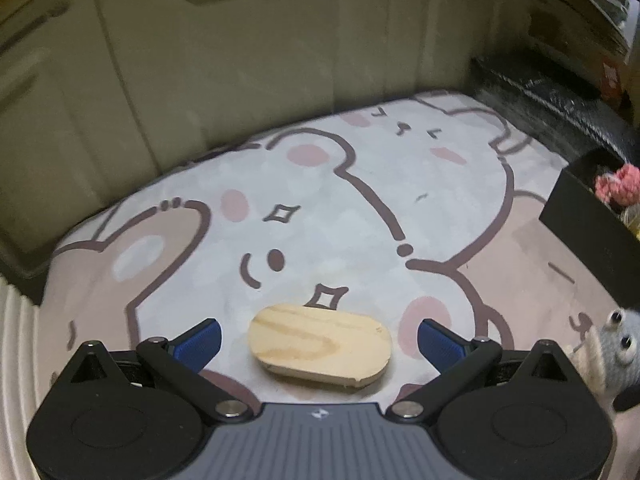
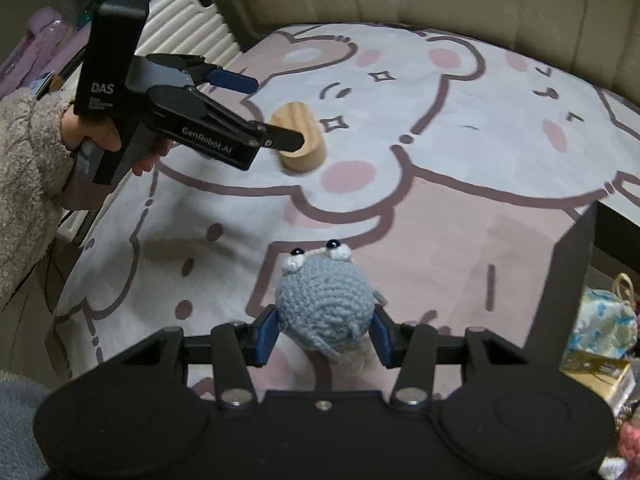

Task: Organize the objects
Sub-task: 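Lift the grey crochet toy with the right tool while the left tool grasps the wooden oval block, then carry the wooden block and grey toy with both tools over the black box, then lower the grey toy into the box and open the right tool while the left tool lowers the block, then open the left tool to release the wooden block into the box, then withdraw both tools up and away from the black box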

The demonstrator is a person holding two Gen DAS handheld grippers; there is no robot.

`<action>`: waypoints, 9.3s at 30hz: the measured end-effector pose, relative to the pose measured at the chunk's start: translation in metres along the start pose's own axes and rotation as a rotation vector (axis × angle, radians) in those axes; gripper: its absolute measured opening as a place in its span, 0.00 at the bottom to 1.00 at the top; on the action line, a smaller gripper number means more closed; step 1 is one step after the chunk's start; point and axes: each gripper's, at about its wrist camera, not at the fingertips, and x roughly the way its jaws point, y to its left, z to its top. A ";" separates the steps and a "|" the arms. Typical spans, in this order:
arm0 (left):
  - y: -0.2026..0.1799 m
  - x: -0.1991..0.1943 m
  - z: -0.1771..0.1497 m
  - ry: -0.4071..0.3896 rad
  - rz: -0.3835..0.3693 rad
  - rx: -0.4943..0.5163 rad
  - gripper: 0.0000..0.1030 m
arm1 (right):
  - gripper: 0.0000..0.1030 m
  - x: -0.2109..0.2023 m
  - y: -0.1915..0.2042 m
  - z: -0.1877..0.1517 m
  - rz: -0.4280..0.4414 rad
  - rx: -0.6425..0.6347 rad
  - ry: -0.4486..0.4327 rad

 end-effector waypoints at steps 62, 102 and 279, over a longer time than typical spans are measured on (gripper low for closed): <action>-0.030 -0.003 0.002 0.028 0.002 0.001 0.90 | 0.48 -0.014 -0.019 0.012 -0.082 0.126 -0.090; -0.121 -0.161 0.090 -0.173 0.053 -0.243 0.90 | 0.48 -0.189 -0.057 0.000 -0.299 0.172 -0.396; -0.211 -0.214 0.028 -0.124 0.095 -0.226 1.00 | 0.91 -0.241 0.009 -0.131 -0.636 0.399 -0.442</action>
